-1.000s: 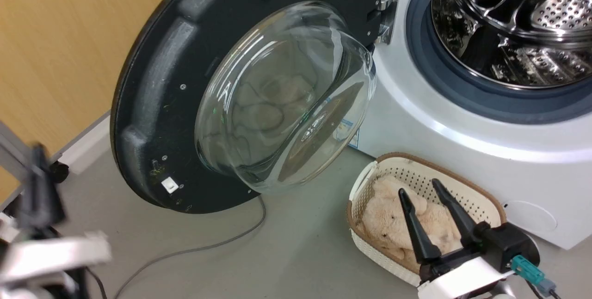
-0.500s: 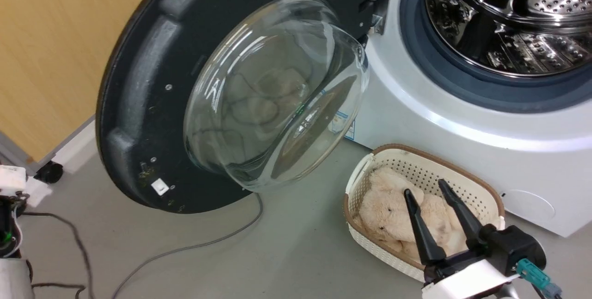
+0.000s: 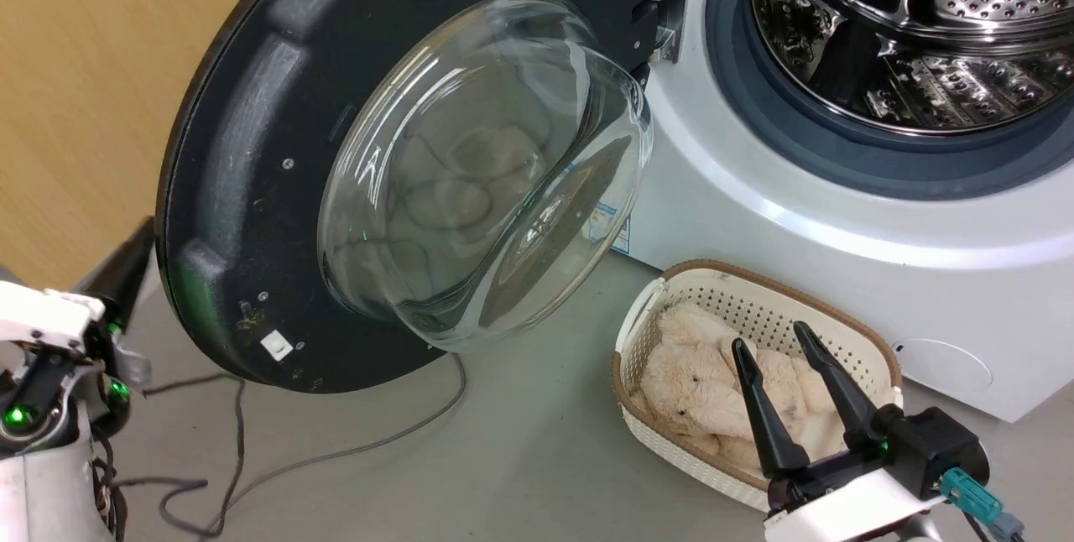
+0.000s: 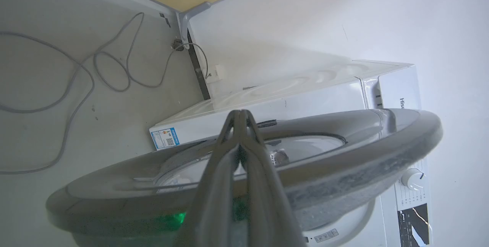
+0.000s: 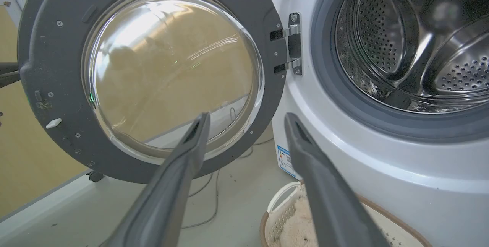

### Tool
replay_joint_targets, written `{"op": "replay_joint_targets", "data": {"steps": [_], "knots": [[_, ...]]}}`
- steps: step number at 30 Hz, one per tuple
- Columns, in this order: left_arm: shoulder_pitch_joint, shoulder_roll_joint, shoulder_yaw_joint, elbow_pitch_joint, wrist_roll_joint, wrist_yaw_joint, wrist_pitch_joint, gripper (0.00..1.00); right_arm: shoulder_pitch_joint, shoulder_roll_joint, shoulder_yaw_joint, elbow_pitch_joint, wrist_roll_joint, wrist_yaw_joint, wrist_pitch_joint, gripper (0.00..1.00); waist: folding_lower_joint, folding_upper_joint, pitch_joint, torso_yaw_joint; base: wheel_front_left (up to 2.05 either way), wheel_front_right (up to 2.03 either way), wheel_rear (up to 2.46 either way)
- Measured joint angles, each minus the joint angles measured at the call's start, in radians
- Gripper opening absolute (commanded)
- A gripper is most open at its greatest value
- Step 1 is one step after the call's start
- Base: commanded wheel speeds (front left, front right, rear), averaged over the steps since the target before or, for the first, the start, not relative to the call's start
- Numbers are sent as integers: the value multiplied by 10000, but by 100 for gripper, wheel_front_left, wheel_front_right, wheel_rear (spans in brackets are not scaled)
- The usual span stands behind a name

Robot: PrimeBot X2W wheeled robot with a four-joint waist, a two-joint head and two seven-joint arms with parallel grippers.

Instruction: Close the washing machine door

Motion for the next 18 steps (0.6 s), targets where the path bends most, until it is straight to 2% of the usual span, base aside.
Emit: {"op": "replay_joint_targets", "data": {"steps": [6, 10, 13, 18], "knots": [[667, 27, -314, -617, -554, 0, 1475, 0, 5, 8, 29, 10, 42, 0, 0, 100, 0, 0, -151, -37, 0, 0, 0], [1318, -94, -617, -1302, -1220, 8, 2980, 0, 25, 58, 10, 36, 90, 0, 0, 100, 0, 0, -340, -131, 0, 0, 0], [1990, -364, -913, -2140, -1478, 186, 3776, 0, 74, 150, -102, -4, 221, 0, 0, 100, 0, 0, -475, -236, 0, 0, 0], [2874, -876, -1369, -3570, -1620, 637, 4410, 0, 251, 211, -230, -31, 320, 0, 0, 100, 0, 0, -624, -429, 0, 0, 0]]}}
